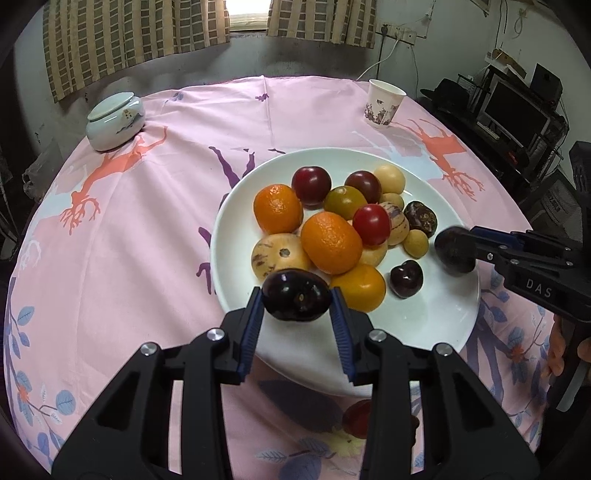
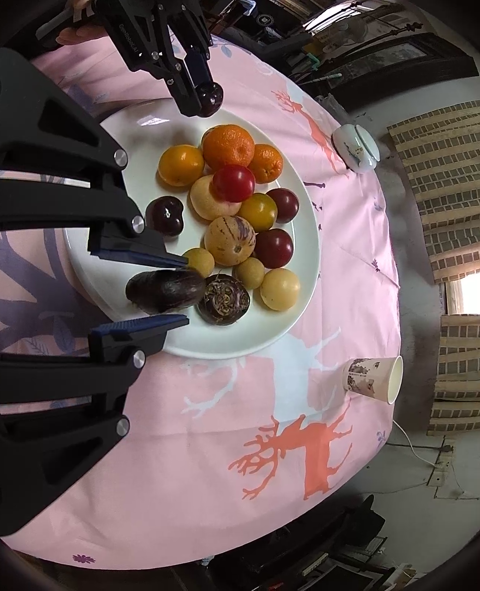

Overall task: Organize fruits
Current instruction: 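Place the dark plum and mangosteen on the plate and open both tools, then move both open tools back toward the red fruit and last plum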

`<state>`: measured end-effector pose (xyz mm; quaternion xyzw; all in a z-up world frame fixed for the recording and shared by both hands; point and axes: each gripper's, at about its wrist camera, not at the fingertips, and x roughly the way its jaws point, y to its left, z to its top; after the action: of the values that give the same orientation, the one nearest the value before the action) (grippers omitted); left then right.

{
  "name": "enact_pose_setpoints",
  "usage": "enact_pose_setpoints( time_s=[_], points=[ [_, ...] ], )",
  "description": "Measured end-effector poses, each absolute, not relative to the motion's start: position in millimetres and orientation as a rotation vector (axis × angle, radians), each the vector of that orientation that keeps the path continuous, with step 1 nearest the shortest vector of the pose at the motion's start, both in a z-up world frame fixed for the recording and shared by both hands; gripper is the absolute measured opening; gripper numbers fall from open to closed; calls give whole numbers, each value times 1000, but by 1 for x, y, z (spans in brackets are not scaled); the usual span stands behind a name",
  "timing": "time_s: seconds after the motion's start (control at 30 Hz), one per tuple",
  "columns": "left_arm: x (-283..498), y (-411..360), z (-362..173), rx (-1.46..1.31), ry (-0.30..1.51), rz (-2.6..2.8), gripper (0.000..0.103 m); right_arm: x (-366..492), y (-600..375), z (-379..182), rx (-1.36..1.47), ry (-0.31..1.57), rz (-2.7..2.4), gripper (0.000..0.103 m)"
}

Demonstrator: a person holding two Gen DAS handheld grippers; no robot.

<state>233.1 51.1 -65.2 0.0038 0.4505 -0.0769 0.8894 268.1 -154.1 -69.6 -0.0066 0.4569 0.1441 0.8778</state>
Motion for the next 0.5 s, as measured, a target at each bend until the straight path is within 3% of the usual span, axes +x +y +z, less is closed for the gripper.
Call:
enact_pose_setpoints(
  time_s=[0.03,0.13,0.5],
  points=[
    [233,51,-64,5,931,-157,44,268,-154,-70,-19,950,294,29],
    [228,53,-53,2,893,-149,53,263,-154,-66,-25,916,277,61],
    [197,54,-26,-16,834,-169,55,225,-151,-39,-52,841,295,61]
  ],
)
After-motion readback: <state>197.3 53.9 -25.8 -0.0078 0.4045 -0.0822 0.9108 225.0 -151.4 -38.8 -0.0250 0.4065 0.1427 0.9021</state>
